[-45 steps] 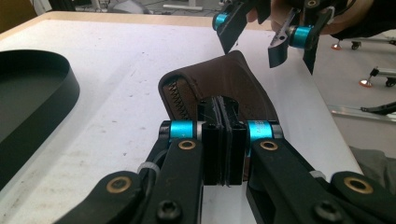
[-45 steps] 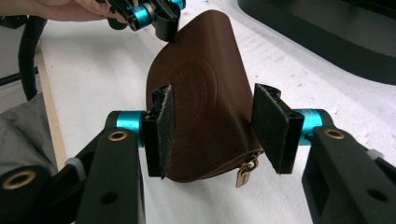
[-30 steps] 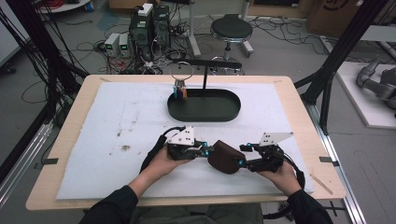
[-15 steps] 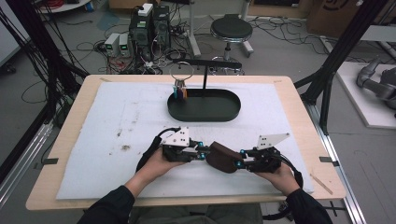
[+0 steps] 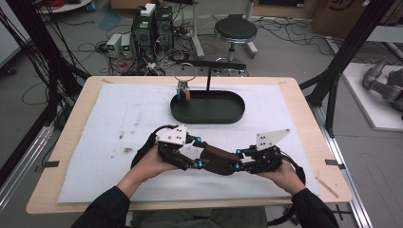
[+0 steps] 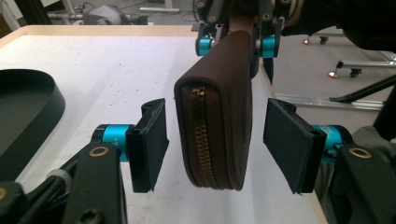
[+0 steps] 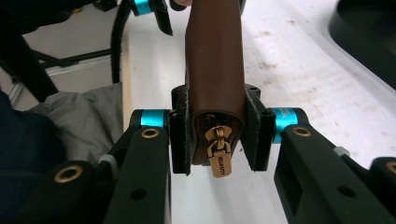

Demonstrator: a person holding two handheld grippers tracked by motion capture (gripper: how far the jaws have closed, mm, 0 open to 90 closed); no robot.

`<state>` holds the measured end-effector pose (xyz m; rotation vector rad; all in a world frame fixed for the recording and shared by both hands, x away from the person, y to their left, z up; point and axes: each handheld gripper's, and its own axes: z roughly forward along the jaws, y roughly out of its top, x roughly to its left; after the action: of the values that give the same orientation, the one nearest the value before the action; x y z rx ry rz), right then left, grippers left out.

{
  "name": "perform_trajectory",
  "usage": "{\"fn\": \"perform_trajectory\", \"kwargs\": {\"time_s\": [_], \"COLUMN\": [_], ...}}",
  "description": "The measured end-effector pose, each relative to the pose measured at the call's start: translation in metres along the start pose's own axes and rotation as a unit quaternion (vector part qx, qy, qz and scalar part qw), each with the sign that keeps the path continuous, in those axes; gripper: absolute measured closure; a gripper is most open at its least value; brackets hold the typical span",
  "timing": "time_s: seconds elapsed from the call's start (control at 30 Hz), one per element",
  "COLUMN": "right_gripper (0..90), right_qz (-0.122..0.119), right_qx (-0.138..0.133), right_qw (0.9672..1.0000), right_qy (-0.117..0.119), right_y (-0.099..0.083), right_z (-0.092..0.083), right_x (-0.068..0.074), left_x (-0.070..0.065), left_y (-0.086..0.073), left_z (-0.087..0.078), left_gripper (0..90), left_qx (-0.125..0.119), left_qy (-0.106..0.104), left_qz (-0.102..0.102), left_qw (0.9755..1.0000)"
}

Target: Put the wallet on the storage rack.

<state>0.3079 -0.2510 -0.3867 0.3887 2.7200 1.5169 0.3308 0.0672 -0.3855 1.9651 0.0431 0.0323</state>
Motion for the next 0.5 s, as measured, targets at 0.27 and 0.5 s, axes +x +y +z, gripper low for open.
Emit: {"fn": "perform_trajectory", "kwargs": {"time_s": [0.27,0.5], "right_gripper": [68.6,64.5], "right_qz": [-0.016,-0.015], "right_qx": [0.0,-0.029], "right_qw": [0.9998,0.9994], "right_qy": [0.014,0.012], "right_y": [0.017,0.024], "right_z": [0.005,0.0], "right_x": [-0.002,-0.003], "left_x": [0.004,0.006], "left_y": [-0.002,-0.002], "left_z": [-0.011,-0.018], "left_gripper": [60.7,65.6], "left_qx": [-0.024,-0.075], "left_qy": [-0.011,-0.017], "left_qz": [-0.01,-0.022], "left_qw": [0.9996,0.9968]}}
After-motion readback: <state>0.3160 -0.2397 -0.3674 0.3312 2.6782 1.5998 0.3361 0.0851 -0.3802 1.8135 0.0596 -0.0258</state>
